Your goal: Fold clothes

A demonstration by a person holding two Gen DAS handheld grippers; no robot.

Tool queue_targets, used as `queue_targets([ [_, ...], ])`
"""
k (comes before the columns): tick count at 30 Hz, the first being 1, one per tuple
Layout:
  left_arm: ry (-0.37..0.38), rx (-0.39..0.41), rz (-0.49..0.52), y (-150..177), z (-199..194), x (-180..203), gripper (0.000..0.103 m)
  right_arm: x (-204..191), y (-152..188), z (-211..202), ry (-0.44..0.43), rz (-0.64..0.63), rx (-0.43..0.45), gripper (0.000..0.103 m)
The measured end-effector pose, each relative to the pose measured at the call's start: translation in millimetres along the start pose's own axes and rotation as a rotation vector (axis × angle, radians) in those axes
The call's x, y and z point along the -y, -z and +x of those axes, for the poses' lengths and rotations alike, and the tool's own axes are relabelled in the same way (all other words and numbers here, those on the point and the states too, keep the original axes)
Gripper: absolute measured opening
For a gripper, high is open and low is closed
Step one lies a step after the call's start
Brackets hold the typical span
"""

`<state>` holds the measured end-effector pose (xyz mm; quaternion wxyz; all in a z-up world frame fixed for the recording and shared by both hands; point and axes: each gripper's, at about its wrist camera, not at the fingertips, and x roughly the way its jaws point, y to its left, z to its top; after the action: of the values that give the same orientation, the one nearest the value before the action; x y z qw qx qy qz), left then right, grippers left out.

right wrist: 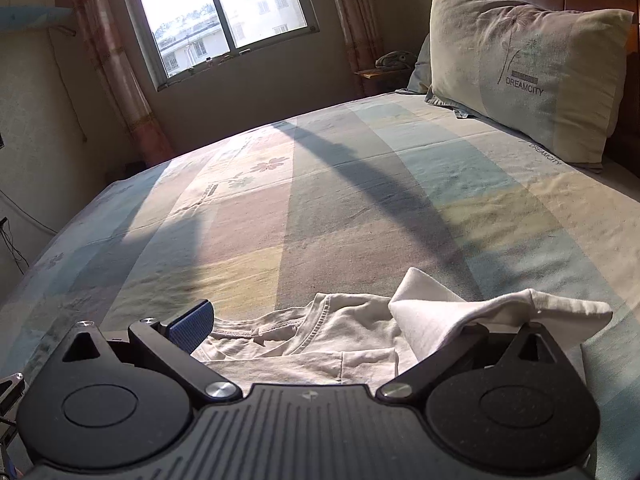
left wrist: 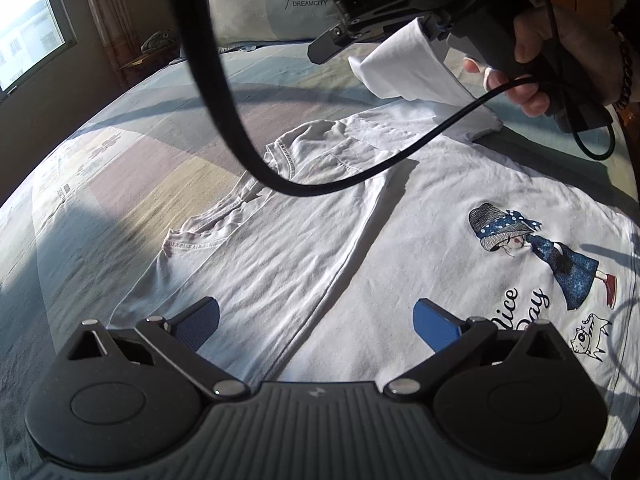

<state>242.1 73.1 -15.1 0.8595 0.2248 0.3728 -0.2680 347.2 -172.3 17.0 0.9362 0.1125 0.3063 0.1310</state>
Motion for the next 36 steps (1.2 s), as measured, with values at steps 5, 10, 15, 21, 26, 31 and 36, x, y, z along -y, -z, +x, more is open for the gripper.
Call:
queue_targets([
  [5,0.003,-0.008,-0.015,6,-1,-3,0.102,-16,4,5,-0.008,-0.023,-0.016,0.103],
  [10,0.013,-0.014,-0.004,7,-2,-3,0.102,-31,8,16,-0.013,-0.057,-0.079,0.103],
  [15,0.013,-0.019,-0.002,9,-2,-3,0.102,-38,8,21,-0.020,-0.059,-0.109,0.103],
  [21,0.020,-0.029,-0.013,12,3,-1,0.102,-44,8,20,-0.031,-0.070,-0.097,0.103],
  [26,0.029,-0.045,-0.002,17,6,4,0.102,-52,10,21,-0.021,-0.098,-0.093,0.103],
  [31,0.035,-0.060,0.011,21,6,9,0.102,-60,10,24,-0.024,-0.100,-0.080,0.103],
  [36,0.039,-0.065,0.021,23,4,11,0.102,-75,6,28,-0.049,-0.116,-0.059,0.103],
])
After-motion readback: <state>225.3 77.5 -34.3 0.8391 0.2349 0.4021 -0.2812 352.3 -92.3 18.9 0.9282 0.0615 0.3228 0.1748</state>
